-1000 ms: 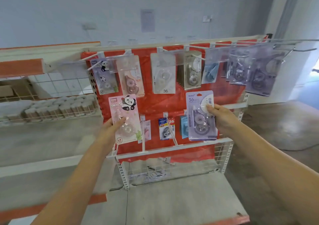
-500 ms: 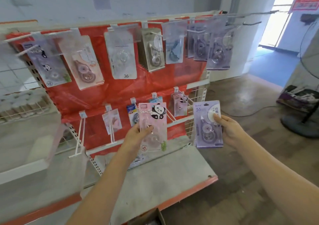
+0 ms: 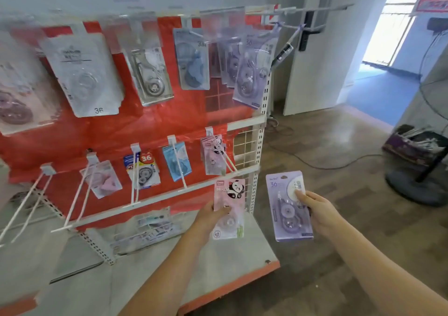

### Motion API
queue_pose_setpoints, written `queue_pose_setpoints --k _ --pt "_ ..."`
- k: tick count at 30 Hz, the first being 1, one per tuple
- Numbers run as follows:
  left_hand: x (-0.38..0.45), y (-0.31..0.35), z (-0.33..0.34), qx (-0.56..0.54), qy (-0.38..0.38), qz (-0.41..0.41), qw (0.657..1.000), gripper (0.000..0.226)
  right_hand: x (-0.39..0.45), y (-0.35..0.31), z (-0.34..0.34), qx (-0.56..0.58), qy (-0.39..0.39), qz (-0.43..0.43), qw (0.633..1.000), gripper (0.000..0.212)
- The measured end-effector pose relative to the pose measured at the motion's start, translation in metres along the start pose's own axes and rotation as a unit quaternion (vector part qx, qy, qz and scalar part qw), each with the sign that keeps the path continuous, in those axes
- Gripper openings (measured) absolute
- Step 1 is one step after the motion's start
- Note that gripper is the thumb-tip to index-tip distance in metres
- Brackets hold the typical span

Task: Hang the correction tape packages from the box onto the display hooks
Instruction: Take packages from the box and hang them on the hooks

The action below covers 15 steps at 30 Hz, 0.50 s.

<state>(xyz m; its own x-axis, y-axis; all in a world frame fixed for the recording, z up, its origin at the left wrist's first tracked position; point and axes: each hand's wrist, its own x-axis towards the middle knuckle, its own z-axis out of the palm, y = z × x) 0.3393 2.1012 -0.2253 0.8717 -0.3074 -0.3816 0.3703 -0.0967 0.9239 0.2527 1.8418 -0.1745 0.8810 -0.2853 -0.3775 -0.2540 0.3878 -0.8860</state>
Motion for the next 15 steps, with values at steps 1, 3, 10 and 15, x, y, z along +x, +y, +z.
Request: queue_pose_setpoints --k 1,3,10,15 --pt "0.013 -0.001 0.005 -0.005 0.012 -0.006 1.0 0.031 0.007 -0.002 -0.008 -0.003 0.001 0.007 1.0 0.042" --pt "0.032 0.0 0.011 -0.021 0.036 -0.019 0.999 0.033 0.017 -0.002 -0.019 -0.006 0.003 0.018 1.0 0.046" --pt "0.074 0.004 0.031 -0.012 0.066 0.007 0.998 0.038 0.056 -0.001 -0.035 -0.004 -0.011 0.065 0.998 0.037" --pt "0.079 0.001 0.033 -0.015 0.073 0.023 0.997 0.033 0.073 0.004 -0.028 0.0 -0.025 0.088 0.996 0.039"
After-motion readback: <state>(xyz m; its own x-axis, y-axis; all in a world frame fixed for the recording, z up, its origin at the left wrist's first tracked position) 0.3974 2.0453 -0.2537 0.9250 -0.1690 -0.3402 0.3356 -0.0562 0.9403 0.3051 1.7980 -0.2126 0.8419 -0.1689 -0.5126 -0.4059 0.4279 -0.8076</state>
